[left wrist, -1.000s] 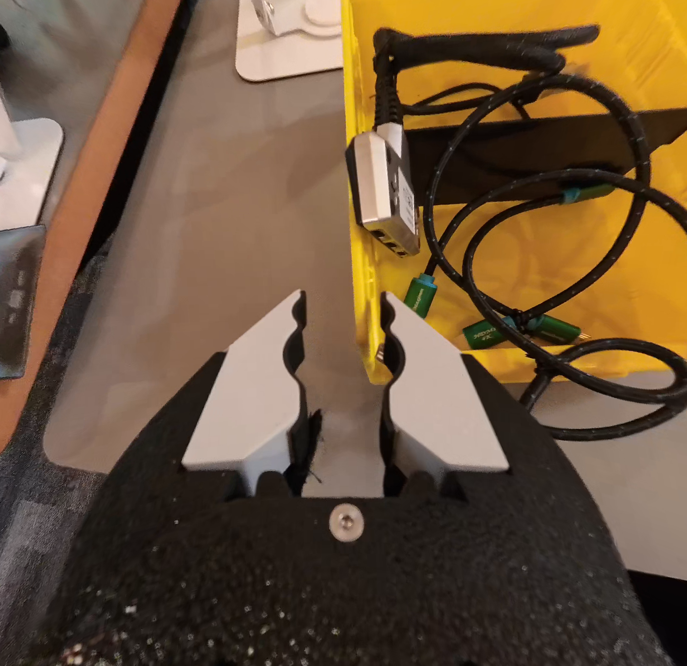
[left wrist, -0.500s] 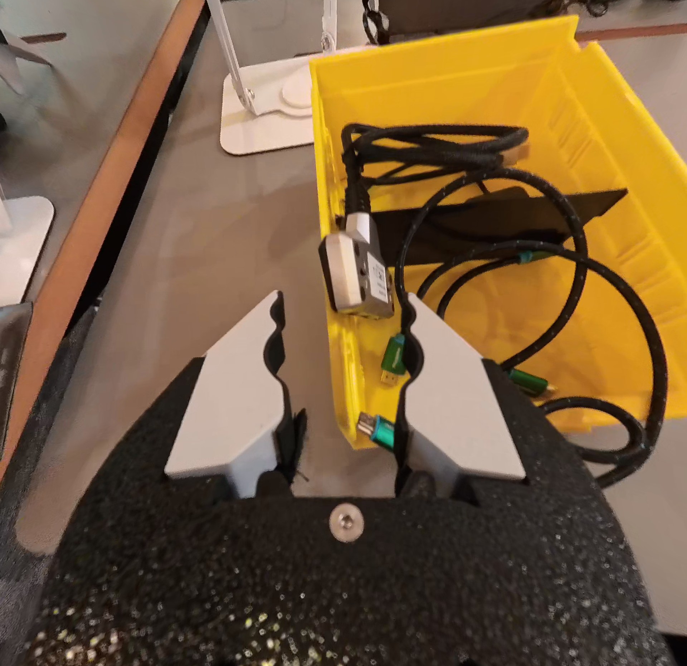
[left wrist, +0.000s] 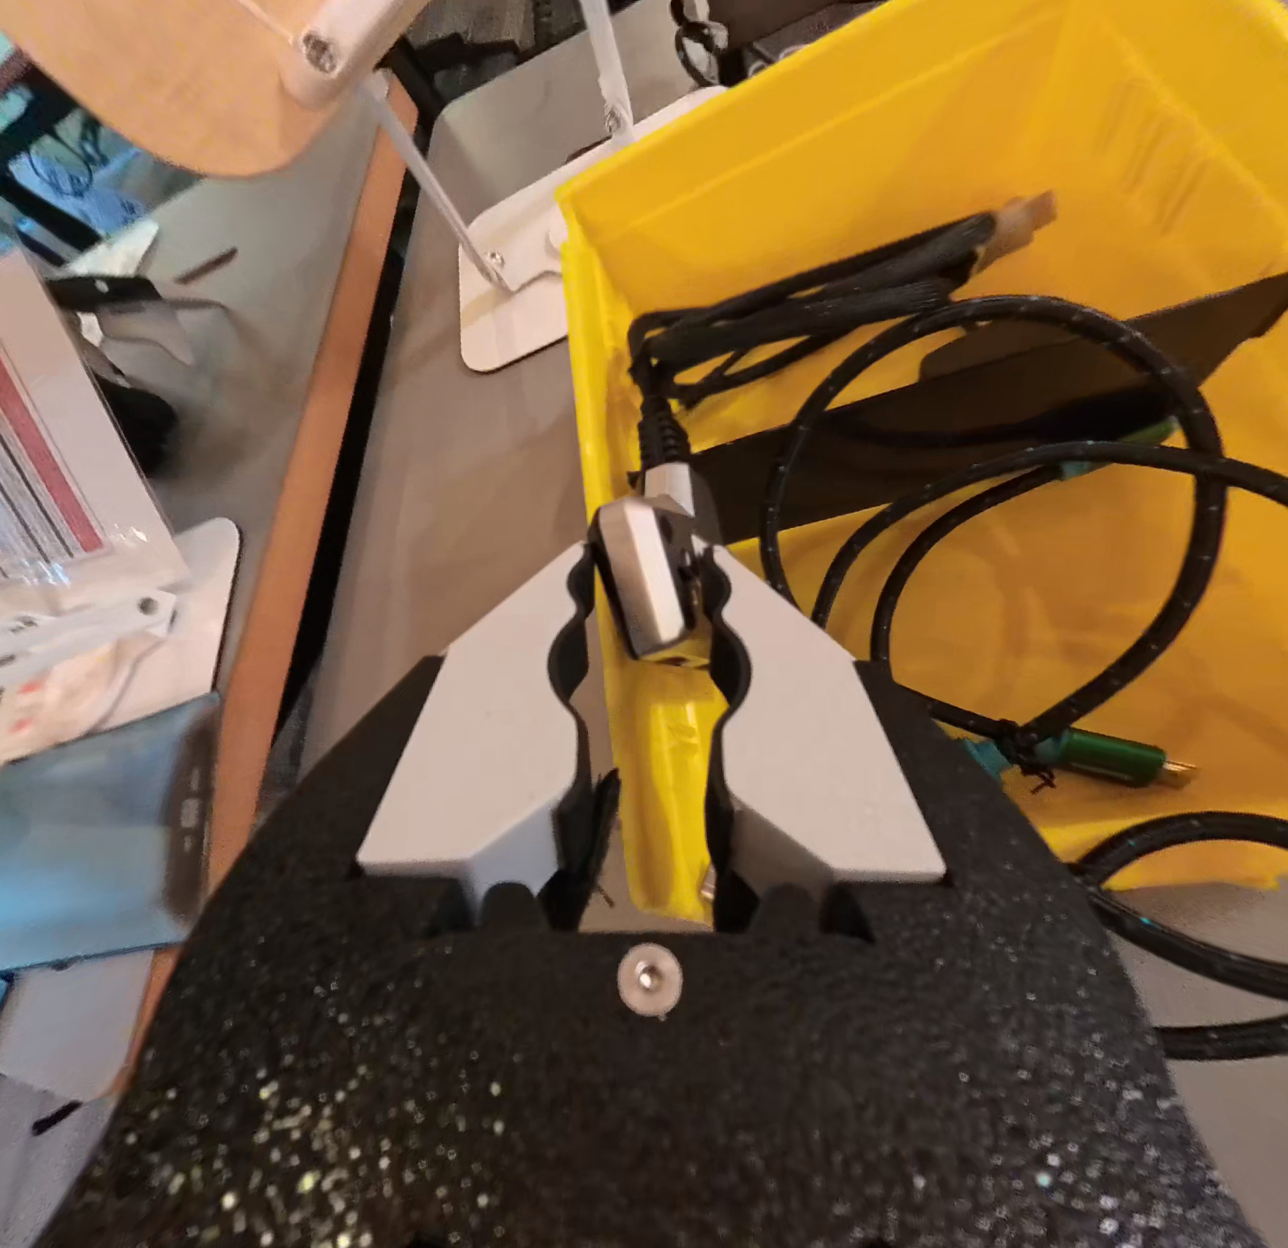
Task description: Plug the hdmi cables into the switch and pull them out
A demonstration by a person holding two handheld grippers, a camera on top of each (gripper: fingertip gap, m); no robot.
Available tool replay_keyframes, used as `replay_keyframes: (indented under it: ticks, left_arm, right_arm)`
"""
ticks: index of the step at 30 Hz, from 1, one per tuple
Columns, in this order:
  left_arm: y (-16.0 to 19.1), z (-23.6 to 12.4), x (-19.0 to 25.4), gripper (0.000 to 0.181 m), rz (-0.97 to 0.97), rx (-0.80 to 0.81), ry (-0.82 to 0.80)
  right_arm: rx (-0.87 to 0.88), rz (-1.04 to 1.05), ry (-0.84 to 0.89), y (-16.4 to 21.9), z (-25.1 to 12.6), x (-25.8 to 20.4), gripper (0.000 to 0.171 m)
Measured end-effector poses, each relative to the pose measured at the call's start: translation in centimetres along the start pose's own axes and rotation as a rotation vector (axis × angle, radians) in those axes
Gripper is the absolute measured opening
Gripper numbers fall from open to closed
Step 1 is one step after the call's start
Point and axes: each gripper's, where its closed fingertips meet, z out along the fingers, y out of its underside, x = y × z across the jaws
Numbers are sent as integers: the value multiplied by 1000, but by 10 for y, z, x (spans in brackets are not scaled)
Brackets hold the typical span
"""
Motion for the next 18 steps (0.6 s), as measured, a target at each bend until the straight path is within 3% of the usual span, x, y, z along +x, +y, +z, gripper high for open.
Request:
replay_keyframes:
  ticks: [6, 18]
  left_arm:
    - [-39, -25, 8, 18, 112, 179, -52]
    - [-155, -128, 24, 17, 285, 665, -140]
  right_arm:
    - [-5, -19, -24, 1, 2, -5, 48]
    - [45, -47, -59, -11, 1, -17, 48]
